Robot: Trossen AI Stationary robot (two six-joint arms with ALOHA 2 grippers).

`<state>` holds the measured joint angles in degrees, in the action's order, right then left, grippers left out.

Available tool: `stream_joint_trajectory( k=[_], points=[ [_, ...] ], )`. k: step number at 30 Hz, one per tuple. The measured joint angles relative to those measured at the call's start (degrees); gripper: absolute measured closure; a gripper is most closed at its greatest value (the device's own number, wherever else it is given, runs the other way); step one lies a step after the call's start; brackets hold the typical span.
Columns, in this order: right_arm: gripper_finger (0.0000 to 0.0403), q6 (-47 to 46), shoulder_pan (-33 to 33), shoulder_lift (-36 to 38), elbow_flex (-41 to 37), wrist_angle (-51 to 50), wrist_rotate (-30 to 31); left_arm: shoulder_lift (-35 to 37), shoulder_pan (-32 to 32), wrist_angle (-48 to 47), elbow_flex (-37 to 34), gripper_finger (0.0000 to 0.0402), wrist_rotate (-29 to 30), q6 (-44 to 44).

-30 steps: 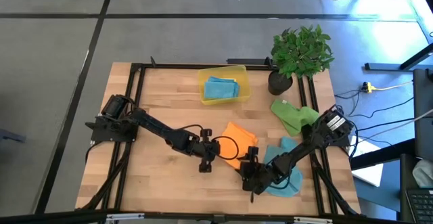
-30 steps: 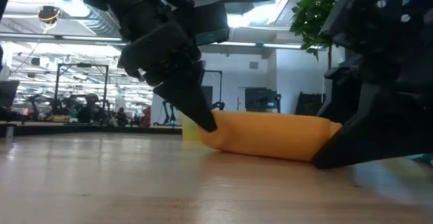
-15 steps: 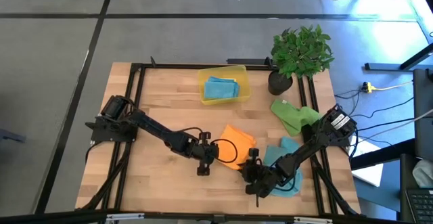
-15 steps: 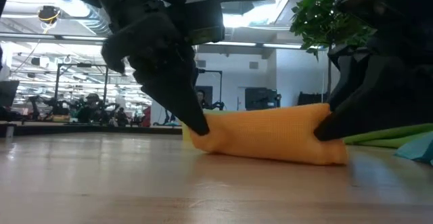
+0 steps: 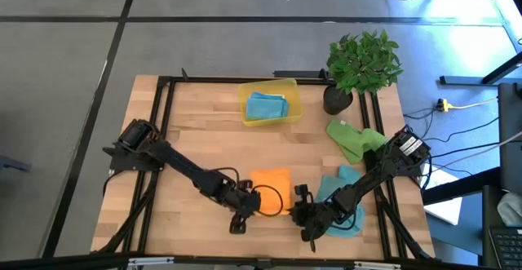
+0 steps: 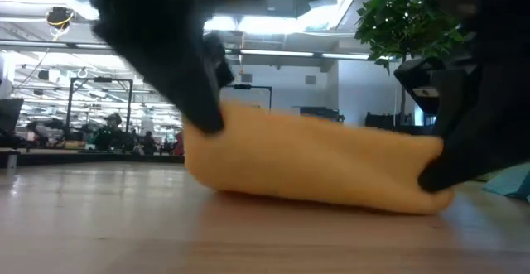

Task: Fold microfiber towels
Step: Fold the orange microfiber towel

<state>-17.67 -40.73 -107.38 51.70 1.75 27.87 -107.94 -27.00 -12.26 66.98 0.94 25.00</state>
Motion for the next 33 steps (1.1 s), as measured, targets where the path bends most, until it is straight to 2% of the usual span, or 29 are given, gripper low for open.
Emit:
stream_joint_trajectory(
  k=[3,7,12,17,22,26,33],
  points=[
    [0.0397,0.22,-0.04,2.52,-0.02,-1.95,-0.61,0.02,-0.93,-2.13,3.80,0.0401,-0.68,-2.27],
    [0.0397,0.90,-0.36,7.44,-0.12,-3.57,0.43,0.45,-1.28,-9.60,8.66,0.0401,0.06,-5.59],
    [0.0397,2.51,0.06,11.18,-0.15,-4.26,2.13,0.46,1.09,-16.11,9.80,0.0401,0.76,-6.72],
    [0.0398,-0.69,4.09,9.88,-0.33,-7.39,1.60,0.46,4.52,-17.59,8.68,0.0401,-0.98,-9.44],
    [0.0399,-3.17,7.28,8.31,-2.84,-6.32,-0.69,0.39,8.66,-17.76,7.97,0.0401,-1.29,-13.17],
    [0.0399,-5.70,8.42,8.31,-4.37,-5.76,-0.51,0.39,11.70,-19.27,7.95,0.0401,-1.80,-19.13],
    [0.0399,-9.10,8.34,8.31,-4.52,-6.18,2.12,0.37,16.46,-19.31,7.95,0.0401,-1.93,-23.15]
  ],
)
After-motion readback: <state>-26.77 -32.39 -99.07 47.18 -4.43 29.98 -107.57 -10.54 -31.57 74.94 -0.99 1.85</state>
